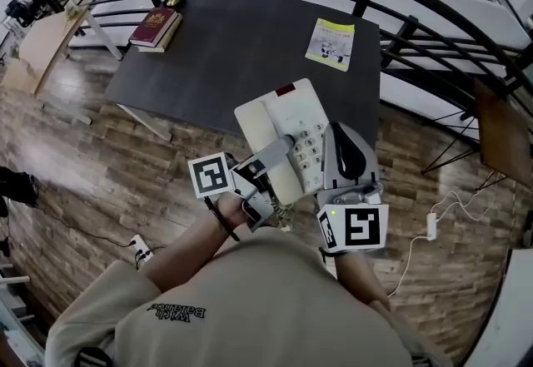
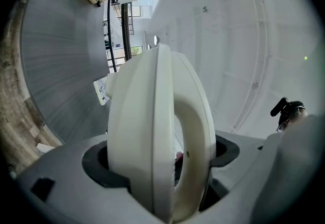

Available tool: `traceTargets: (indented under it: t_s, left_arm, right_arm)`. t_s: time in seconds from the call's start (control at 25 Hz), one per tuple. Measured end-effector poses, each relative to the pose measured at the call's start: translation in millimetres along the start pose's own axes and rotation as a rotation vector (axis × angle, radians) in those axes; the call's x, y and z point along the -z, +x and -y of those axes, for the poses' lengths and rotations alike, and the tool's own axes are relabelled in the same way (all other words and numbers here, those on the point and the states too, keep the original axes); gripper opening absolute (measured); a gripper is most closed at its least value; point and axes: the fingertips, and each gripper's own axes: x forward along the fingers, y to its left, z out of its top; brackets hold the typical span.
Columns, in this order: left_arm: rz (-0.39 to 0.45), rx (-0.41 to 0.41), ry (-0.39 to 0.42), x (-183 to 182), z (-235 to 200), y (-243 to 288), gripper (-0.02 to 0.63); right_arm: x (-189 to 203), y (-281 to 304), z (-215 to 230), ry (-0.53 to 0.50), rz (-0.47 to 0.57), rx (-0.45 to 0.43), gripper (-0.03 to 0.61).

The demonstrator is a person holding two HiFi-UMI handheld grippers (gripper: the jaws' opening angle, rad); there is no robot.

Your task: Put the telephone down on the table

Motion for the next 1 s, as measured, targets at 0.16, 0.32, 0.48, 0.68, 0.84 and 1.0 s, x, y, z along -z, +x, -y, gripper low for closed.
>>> traceTargets:
  t_s: [0.16,0.32,0.48,0.68,0.84,1.0]
  left_arm:
    - [0.018,-0.006,-0.007,3.0,-3.4,3.0,0.442]
    - [0.038,0.003,0.004,26.6,-4.6,17.7,0.442]
    - [0.071,0.009,0.018,36.6,0.6,27.0,0.440]
    - [0.111,0.003,0.026,39.5,3.6,35.8,0.442]
    - [0.087,0.003,0.054,37.1,4.0,42.9,0.442]
    - [0.064,0.004,0.069,21.6,-5.9,51.6,0.442]
  right_arm:
    - [1.5,-2.0,3.9,-0.003,0.004,-0.017,0.002]
    - [3.2,-19.8,24.4,-0.023,0.023,-0.053,0.002]
    - [-1.2,-30.3,37.6,-0.033,0.044,-0.079,0.002]
    - [-1.0,-35.0,45.8,-0.024,0.056,-0.101,0.002]
    - [1.4,-27.1,51.4,-0.021,0.060,-0.095,0.002]
    - [5.7,-7.3,59.8,-0.027,0.063,-0.078,0.002]
